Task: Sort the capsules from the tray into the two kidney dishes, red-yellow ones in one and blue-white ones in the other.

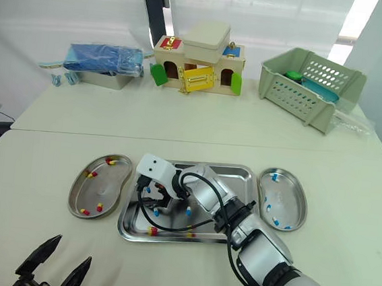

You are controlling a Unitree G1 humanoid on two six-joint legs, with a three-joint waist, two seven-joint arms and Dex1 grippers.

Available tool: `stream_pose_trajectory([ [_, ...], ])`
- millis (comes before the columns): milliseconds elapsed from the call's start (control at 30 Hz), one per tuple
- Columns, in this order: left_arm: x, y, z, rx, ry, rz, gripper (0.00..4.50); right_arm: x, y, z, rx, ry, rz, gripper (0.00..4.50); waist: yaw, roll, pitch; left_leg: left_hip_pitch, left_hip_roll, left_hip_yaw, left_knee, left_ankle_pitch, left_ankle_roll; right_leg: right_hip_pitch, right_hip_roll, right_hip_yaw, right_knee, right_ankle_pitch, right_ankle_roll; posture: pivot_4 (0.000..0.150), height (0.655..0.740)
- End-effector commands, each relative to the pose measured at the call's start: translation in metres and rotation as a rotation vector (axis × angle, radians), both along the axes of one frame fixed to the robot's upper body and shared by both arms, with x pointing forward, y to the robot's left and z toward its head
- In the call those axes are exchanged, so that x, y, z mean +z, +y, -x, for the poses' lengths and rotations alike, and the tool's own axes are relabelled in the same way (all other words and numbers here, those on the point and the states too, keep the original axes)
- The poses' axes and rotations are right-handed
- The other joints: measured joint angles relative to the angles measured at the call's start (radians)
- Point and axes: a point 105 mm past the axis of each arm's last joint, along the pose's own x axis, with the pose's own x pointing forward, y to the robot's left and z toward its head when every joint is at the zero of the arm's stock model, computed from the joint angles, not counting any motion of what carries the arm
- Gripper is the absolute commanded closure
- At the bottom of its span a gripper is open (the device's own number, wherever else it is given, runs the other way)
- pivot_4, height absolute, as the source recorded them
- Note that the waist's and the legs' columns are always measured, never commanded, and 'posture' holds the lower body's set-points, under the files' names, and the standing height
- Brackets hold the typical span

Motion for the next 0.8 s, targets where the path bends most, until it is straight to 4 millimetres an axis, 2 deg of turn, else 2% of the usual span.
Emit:
stream_pose_trajectory([
  [33, 0.008, 0.003, 0.001, 0.013, -0.021, -0.028, 0.00, 0.009, 0.010, 0.005, 0.049, -0.032, -0.023, 0.92, 0.000, 0.000, 0.000, 0.000, 0.000, 0.000, 0.000, 0.000, 0.000, 0.000, 0.000, 0.000, 0.000, 0.000, 0.000, 0.150, 0.7400],
  [133, 0.009, 0.003, 0.001, 0.016, -0.019, -0.030, 0.00, 0.009, 0.013, 0.005, 0.048, -0.034, -0.027, 2.00, 0.000, 0.000, 0.000, 0.001, 0.000, 0.000, 0.000, 0.000, 0.000, 0.000, 0.000, 0.000, 0.001, 0.000, 0.000, 0.150, 0.7400],
  [267, 0.010, 0.003, 0.001, 0.020, -0.018, -0.036, 0.00, 0.006, 0.013, 0.005, 0.044, -0.029, -0.024, 3.09, 0.000, 0.000, 0.000, 0.001, 0.000, 0.000, 0.000, 0.000, 0.000, 0.000, 0.000, 0.000, 0.002, 0.000, 0.000, 0.150, 0.7400],
  [467, 0.012, 0.000, -0.001, 0.021, -0.017, -0.040, 0.00, 0.000, 0.011, 0.004, 0.039, -0.024, -0.012, 4.45, 0.000, 0.000, 0.000, 0.001, 0.000, 0.000, 0.000, 0.000, -0.001, 0.000, 0.000, 0.000, 0.002, 0.000, 0.000, 0.150, 0.7400],
  [633, 0.014, 0.000, -0.002, 0.018, -0.016, -0.044, 0.00, -0.002, 0.008, 0.005, 0.040, -0.016, -0.008, 4.48, 0.000, 0.000, 0.000, 0.001, 0.000, 0.000, 0.000, 0.000, -0.001, 0.000, 0.000, 0.000, 0.003, 0.000, 0.000, 0.150, 0.7400],
  [800, 0.016, -0.009, -0.003, -0.047, -0.019, -0.066, 0.00, 0.022, 0.000, 0.009, 0.095, -0.009, -0.096, 4.48, 0.003, 0.000, 0.000, 0.001, 0.000, 0.000, 0.000, 0.000, -0.001, 0.000, 0.000, 0.000, 0.002, 0.000, 0.000, 0.150, 0.7400],
])
